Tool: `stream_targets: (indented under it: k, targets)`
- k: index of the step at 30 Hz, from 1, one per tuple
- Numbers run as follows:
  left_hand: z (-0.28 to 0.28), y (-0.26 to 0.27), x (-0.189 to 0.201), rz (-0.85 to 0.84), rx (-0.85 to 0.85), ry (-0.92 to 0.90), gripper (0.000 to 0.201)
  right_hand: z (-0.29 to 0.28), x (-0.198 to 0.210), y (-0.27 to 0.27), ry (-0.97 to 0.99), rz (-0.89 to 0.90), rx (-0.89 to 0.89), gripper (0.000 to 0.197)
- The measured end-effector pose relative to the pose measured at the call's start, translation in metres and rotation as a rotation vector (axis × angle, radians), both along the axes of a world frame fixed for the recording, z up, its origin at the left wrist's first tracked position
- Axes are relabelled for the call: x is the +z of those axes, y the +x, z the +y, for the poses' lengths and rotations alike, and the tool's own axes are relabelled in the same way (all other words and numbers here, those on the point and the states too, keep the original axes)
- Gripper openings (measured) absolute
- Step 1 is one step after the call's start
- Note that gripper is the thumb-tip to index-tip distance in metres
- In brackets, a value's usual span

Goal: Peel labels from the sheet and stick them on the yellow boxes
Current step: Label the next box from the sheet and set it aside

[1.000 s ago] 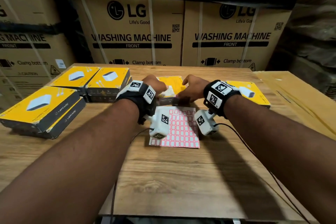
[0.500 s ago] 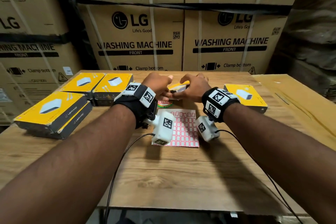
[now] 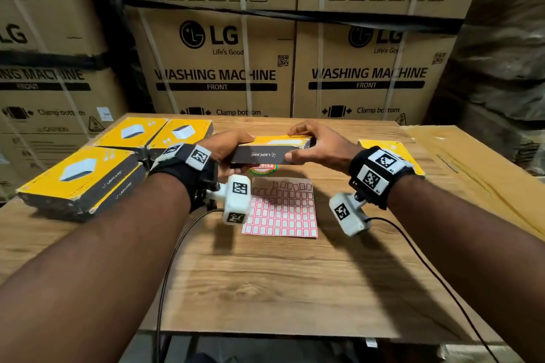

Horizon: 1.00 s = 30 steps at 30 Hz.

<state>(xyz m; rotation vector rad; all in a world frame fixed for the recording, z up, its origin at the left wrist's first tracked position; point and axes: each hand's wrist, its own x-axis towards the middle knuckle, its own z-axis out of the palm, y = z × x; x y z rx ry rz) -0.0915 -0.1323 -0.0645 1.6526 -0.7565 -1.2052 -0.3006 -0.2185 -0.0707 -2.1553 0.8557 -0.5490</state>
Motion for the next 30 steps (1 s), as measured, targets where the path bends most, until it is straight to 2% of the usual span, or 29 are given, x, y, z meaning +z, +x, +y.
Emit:
stream_targets:
  k: [3,7,9,11,13,16,19,23,26,30]
  targets:
    - [0.006,0.004,0.0,0.072,-0.037,0.045,0.016,0.0,0.004,-0.003,-0.03,0.063,0.007,0.064]
    - [0.008,0.003,0.003,0.195,-0.04,-0.025,0.013,-0.003,0.004,-0.001,-0.22,0.171,-0.082,0.064]
    - [0.008,0.002,0.005,0.222,-0.052,-0.045,0.013,-0.001,0.003,0.002,-0.31,0.161,-0.122,0.057]
    - [0.005,-0.001,0.004,0.138,-0.047,-0.018,0.022,0.003,0.003,0.007,-0.384,0.108,-0.157,0.046]
    - [0.001,-0.005,0.004,0.007,-0.008,-0.003,0.032,0.007,0.004,0.013,-0.451,0.106,-0.153,0.043]
    - [-0.006,-0.013,0.003,-0.053,0.066,-0.05,0.027,0.017,0.004,0.023,-0.492,0.208,-0.097,0.059]
    - [-0.008,-0.023,0.002,-0.017,0.051,-0.065,0.027,0.021,0.001,0.03,-0.489,0.237,-0.061,0.072]
    - [-0.008,-0.027,-0.002,-0.03,-0.003,-0.044,0.037,0.02,-0.003,0.029,-0.442,0.166,-0.087,0.055]
    - [-0.004,-0.026,-0.003,-0.045,0.007,-0.024,0.034,0.015,-0.009,0.021,-0.417,0.096,-0.118,0.043]
    - [-0.003,-0.029,-0.007,-0.135,0.03,-0.031,0.023,0.01,-0.012,0.015,-0.426,0.089,-0.115,0.041]
